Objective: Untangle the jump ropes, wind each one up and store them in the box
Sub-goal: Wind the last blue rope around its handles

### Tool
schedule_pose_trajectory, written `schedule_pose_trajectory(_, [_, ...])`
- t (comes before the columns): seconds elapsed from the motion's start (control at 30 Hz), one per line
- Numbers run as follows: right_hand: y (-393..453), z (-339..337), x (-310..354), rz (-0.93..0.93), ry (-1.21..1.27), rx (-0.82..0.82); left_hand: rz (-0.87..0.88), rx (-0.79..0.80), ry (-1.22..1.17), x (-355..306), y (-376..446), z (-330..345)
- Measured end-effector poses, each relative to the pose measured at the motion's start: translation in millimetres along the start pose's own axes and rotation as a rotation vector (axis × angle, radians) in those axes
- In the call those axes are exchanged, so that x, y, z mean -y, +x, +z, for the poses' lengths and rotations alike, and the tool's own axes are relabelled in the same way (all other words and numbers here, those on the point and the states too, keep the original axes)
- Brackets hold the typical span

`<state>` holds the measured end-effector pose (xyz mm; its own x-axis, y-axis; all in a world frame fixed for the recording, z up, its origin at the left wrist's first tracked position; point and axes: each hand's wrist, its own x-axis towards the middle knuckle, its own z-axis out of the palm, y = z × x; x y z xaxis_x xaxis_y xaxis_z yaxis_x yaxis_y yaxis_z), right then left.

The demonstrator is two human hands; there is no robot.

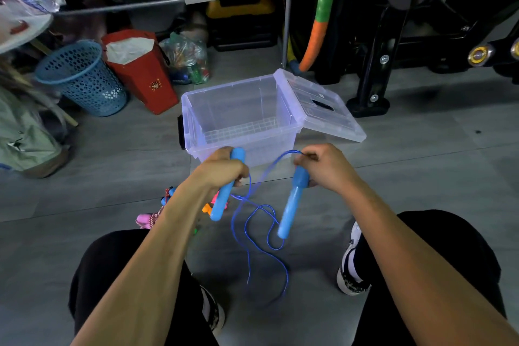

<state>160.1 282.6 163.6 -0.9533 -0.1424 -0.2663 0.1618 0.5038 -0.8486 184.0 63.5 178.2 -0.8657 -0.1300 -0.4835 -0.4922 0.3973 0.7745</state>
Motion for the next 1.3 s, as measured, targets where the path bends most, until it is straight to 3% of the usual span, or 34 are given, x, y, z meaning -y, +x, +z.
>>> schedule_pose_trajectory(0.2, [-5,18,5,0.257,0.509,-0.029,0.245,0.073,-0.085,-1,-8,15])
schedule_pose_trajectory(0.37, [-8,28,12,0.314,0.664,-0.098,0.483,0.003,0.216,7,-8,35])
schedule_pose_trajectory(0.5, [-10,32,16,0.33,0.73,-0.086,0.527,-0.014,0.308,9,-12,35])
schedule_pose_trajectory(0.63, [-11,32,16,0.297,0.619,-0.104,0.471,-0.031,0.318,2,-16,31])
schedule_pose_trajectory(0.77, [-7,27,10,0.037,0.1,-0.364,0.379,0.011,0.22,-3,-18,21])
schedule_pose_trajectory(0.93, [-14,32,15,-0.163,0.082,-0.171,0.383,0.111,0.154,-10,-34,23])
schedule_pose_trajectory(1.13, [-8,37,9,-0.344,-0.073,-0.263,0.337,0.153,0.09,-15,-45,20])
schedule_pose_trajectory(1.3, [-12,35,17,-0.333,0.06,-0.19,0.277,0.13,0.022,-14,-45,11])
